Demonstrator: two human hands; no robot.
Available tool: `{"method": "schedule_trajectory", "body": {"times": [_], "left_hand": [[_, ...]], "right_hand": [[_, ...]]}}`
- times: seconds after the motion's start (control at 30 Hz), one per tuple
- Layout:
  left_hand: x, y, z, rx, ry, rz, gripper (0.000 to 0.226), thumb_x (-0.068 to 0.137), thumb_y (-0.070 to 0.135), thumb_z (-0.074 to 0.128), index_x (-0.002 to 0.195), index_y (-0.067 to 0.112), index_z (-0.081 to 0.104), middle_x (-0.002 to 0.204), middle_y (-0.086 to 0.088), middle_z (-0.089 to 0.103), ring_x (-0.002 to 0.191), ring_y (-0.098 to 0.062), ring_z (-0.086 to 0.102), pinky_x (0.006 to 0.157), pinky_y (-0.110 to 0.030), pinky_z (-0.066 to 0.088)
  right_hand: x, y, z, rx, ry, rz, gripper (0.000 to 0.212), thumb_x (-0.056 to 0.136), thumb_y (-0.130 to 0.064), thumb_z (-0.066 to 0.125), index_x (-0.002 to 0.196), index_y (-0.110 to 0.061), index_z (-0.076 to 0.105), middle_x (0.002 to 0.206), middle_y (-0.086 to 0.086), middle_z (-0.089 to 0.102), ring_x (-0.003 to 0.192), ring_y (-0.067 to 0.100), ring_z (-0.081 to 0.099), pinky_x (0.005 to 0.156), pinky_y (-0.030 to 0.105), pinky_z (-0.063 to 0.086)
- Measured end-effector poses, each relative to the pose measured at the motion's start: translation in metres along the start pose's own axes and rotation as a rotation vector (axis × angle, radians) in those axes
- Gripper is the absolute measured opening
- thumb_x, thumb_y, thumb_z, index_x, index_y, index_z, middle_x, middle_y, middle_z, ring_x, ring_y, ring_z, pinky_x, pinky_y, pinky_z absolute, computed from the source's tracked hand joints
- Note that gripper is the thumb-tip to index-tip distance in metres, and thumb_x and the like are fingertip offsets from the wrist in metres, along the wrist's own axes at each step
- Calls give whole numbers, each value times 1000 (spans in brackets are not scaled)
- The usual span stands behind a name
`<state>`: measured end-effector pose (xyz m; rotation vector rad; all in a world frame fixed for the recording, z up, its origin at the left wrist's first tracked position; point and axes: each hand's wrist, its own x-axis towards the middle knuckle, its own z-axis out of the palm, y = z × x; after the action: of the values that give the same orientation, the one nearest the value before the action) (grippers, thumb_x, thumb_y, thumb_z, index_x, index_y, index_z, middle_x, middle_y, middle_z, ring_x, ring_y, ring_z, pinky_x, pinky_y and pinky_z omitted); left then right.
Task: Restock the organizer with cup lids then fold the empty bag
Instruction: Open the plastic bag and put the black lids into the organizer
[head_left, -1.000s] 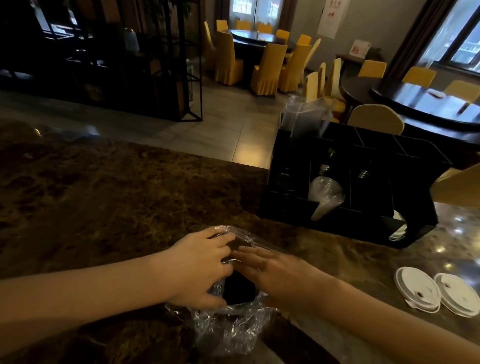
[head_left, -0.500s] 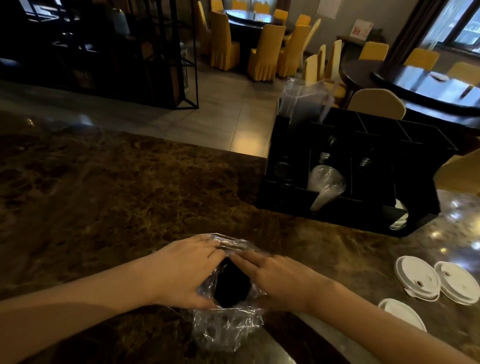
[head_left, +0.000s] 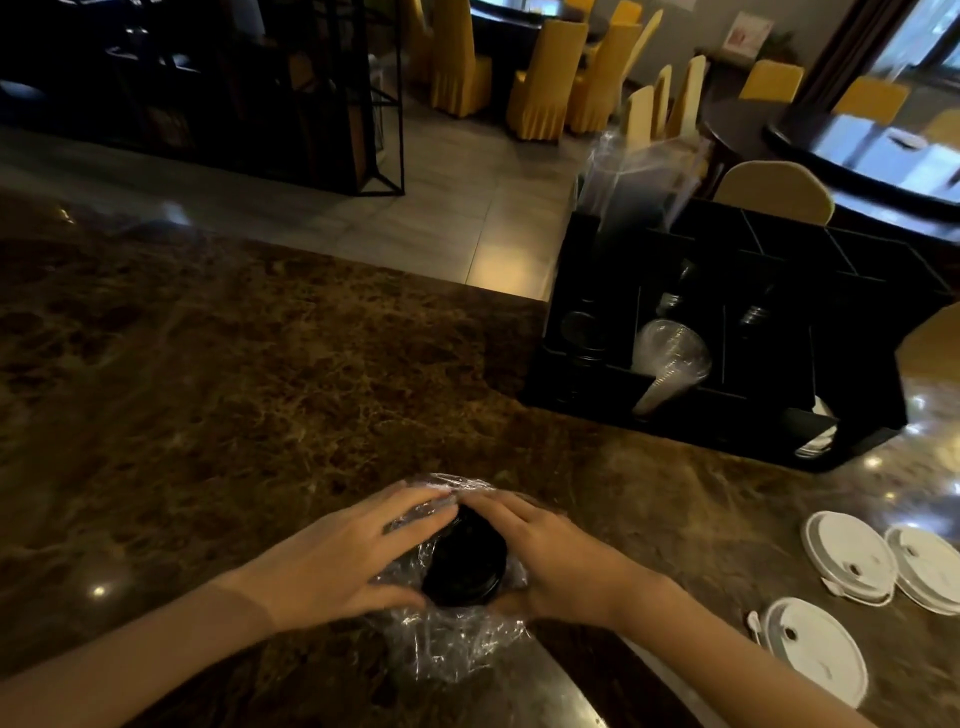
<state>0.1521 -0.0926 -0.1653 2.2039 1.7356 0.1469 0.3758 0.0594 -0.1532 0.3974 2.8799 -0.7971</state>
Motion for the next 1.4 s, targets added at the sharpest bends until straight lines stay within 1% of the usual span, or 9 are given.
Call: {"method": "schedule_trajectory", "body": {"times": [0.13,0.33,0.47,0.7,0.93,1.1,1.23,1.33,1.4], "left_hand": [[-15,7,3,88,231,35,64,95,63,41,142,22,54,148,-3,52,128,-21,59,100,-30,53],[-18,8,0,196,292,28,62,91,64,47,130,19,67,138,2,62,124,-12,61,105,-30,49],[-18,10,4,164,277,-24,67,88,66,53,129,15,66,135,2,64,122,-10,62,104,-28,49],[-27,18,11,53,238,-157,74,80,65,58,135,15,59,131,0,68,118,-21,66,92,-26,55],[-20,22,25,162,231,-201,65,72,55,73,119,10,72,128,-4,69,125,-18,60,102,-39,45],[-17,14,34,184,162,-219,59,87,58,43,106,15,78,126,-2,70,126,-20,61,101,-42,48],[-15,18,30,256,158,-226,59,70,60,78,106,13,79,124,-4,72,121,-18,64,102,-40,45],[-21,23,35,56,215,-277,69,90,56,59,145,17,48,154,3,44,144,-4,29,118,-29,14],[-23,26,39,-88,237,-299,70,97,54,49,155,22,28,162,13,25,145,4,5,116,-18,1]], "right_hand": [[-1,-6,-8,76,-51,12,100,88,-40,78,162,-24,13,162,-6,28,147,14,32,120,34,35],[-5,-34,-14,-61,-77,84,88,96,-49,59,163,-20,10,165,0,24,145,25,37,116,39,41],[-5,-62,7,-197,112,183,80,98,-60,50,158,-14,25,162,5,27,145,28,32,116,40,41],[-1,-67,38,-155,165,316,96,93,-73,45,163,-19,6,162,6,34,142,29,40,115,40,40],[7,-55,42,-86,156,322,109,85,-72,59,162,-25,-2,166,3,22,149,29,28,117,42,35],[12,-52,45,-52,164,378,113,75,-81,54,162,-24,9,157,2,37,141,25,40,112,39,42],[16,-57,44,-103,191,409,108,68,-85,44,154,-21,26,145,4,48,133,26,47,107,37,46],[16,-61,44,-102,178,415,100,77,-77,59,154,-23,24,146,3,44,133,26,46,105,36,46],[12,-65,46,-77,210,407,96,82,-70,64,155,-26,20,150,3,38,135,26,45,103,36,49]]}}
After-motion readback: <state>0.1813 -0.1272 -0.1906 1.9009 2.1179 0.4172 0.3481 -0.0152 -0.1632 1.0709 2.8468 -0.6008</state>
